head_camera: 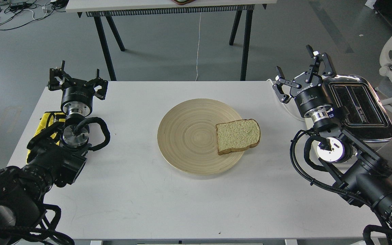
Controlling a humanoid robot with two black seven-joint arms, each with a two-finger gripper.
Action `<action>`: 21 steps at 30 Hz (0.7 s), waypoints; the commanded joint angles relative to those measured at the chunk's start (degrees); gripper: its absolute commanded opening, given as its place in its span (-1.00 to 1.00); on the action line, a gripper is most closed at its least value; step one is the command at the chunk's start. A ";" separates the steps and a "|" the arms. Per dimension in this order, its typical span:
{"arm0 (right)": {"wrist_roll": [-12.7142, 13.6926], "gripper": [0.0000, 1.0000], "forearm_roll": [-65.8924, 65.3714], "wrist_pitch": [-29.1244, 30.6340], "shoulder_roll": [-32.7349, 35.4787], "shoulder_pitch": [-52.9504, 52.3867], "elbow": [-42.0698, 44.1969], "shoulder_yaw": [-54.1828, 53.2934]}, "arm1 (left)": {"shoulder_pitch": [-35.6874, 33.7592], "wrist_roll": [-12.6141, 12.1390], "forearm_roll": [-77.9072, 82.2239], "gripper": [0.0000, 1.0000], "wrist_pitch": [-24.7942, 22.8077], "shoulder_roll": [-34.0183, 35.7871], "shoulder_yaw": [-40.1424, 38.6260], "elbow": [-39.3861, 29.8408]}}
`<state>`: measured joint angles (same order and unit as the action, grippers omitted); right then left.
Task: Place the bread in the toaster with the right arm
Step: 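Move the right gripper away from the toaster toward the plate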
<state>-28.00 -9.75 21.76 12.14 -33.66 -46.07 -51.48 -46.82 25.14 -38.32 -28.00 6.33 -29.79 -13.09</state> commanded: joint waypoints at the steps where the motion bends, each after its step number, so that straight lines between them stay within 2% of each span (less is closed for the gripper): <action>1: 0.00 0.97 0.00 0.04 0.08 -0.09 -0.16 0.06 | -0.03 -0.09 0.00 1.00 0.00 0.00 0.08 0.00; 12: 0.00 0.97 -1.23 0.39 0.87 -0.88 -0.78 2.25 | -0.03 0.00 0.00 1.00 0.00 0.00 0.08 0.00; 16: 0.00 0.97 -6.40 -0.40 2.88 -3.25 -0.69 3.66 | -0.03 0.00 0.00 1.00 0.00 0.00 0.08 0.00; 18: 0.00 0.97 -11.66 -2.32 3.59 -4.39 -0.69 4.98 | -0.03 0.00 0.00 1.00 0.00 0.00 0.08 0.00; 21: 0.00 0.97 -18.52 -10.04 3.77 -6.06 -0.69 6.30 | -0.03 0.00 0.00 1.00 0.00 0.00 0.08 0.00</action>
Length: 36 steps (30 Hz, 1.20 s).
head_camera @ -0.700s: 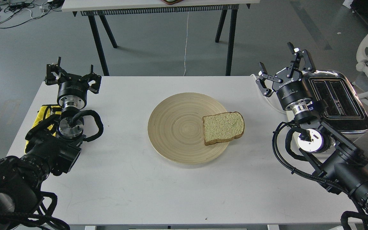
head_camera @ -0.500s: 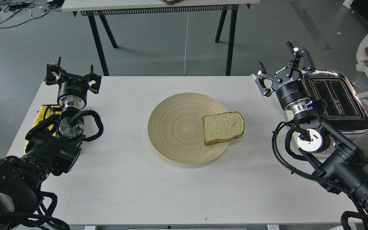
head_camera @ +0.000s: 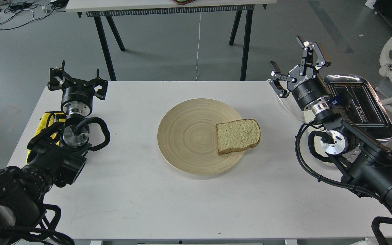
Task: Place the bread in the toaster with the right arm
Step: 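Move the right gripper away from the toaster toward the plate, then lower the open right gripper onto the bread slice edge on the plate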
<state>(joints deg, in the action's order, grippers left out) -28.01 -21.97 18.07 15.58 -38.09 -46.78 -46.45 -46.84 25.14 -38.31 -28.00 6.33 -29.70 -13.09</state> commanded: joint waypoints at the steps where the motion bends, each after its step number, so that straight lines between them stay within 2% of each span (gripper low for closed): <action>1: 0.01 0.97 -8.94 -8.99 0.33 -2.24 0.03 1.97 | -0.01 0.00 -0.01 1.00 0.00 0.00 0.00 -0.01; 9: 0.01 0.97 -21.88 -26.04 1.03 -4.36 -0.50 13.74 | -0.01 0.00 -0.01 1.00 0.00 0.00 0.00 -0.01; 14: 0.01 0.97 -22.06 -36.24 0.15 -3.57 -0.94 21.48 | -0.01 0.00 -0.01 1.00 0.00 0.00 0.00 -0.01; 20: 0.01 0.97 -21.88 -46.07 -2.31 0.30 -1.03 22.72 | -0.01 0.00 -0.01 1.00 0.00 0.00 0.00 -0.01; 36: 0.01 0.97 -21.27 -46.07 -6.35 9.08 -0.68 22.02 | 0.08 0.00 -0.01 1.00 0.00 0.00 0.00 -0.01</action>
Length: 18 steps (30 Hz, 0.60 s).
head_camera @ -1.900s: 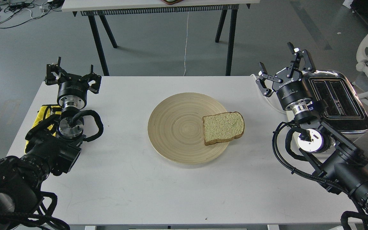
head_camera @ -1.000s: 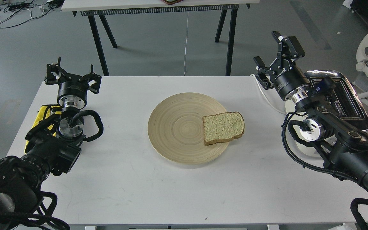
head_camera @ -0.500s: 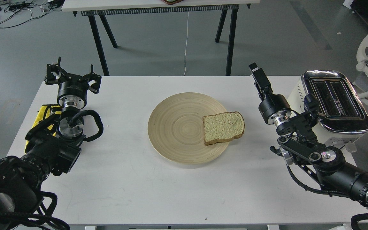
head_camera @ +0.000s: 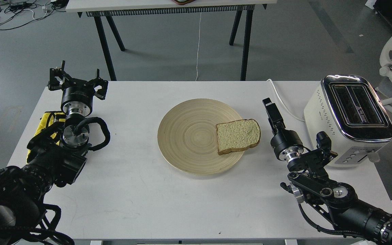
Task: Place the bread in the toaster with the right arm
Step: 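Lower the open right gripper onto the bread slice edge on the plate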
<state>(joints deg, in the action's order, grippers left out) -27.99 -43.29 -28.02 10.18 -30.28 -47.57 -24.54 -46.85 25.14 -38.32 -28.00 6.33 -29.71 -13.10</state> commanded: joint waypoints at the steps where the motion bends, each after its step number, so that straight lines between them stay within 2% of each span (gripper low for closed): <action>1: -0.01 0.97 0.05 0.02 -1.30 1.62 0.28 0.28 | 0.09 -0.01 0.00 1.00 0.00 0.00 0.00 0.00; 18: 0.75 0.97 0.05 0.02 -2.88 3.12 0.19 1.16 | 0.00 -0.01 0.00 1.00 0.00 0.00 0.00 0.00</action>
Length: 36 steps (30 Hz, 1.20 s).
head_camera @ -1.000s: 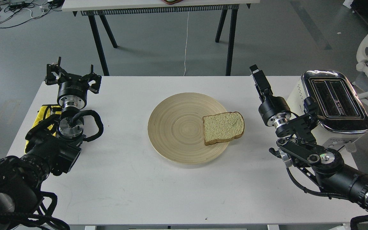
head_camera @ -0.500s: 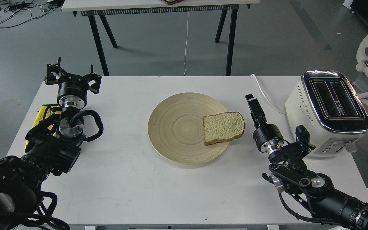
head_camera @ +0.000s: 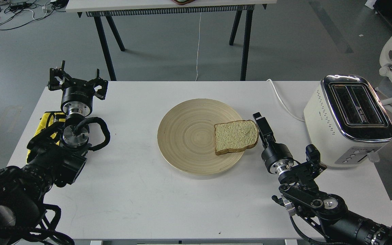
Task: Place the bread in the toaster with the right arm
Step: 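Lower the open right gripper onto the bread slice edge on the plate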
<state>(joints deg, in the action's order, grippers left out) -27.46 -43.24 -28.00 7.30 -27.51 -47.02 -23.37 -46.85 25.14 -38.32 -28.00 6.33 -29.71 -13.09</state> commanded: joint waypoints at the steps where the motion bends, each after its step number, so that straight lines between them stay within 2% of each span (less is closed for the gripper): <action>1: 0.21 0.97 0.00 0.00 0.00 0.61 -0.61 -0.01 | 0.00 0.00 0.00 1.00 0.00 0.00 0.00 -0.01; 11: 0.38 0.94 0.00 0.00 -0.09 1.76 0.27 -0.01 | 0.00 0.00 0.00 1.00 0.00 0.00 0.00 -0.01; 19: 1.35 0.79 0.00 0.00 -1.67 1.76 0.27 -0.01 | 0.00 0.00 0.00 1.00 0.00 0.00 0.00 -0.01; 28: 1.35 0.58 0.00 0.00 -1.85 2.11 0.18 1.30 | 0.00 0.00 0.00 1.00 0.00 0.00 0.00 -0.01; 36: 1.27 0.31 0.00 0.00 -1.85 2.28 0.18 2.10 | 0.00 0.00 0.00 1.00 0.00 0.00 0.00 -0.01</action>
<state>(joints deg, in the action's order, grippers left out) -26.10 -43.24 -28.00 5.49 -25.32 -46.85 -21.53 -46.83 25.13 -38.33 -28.00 6.33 -29.71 -13.10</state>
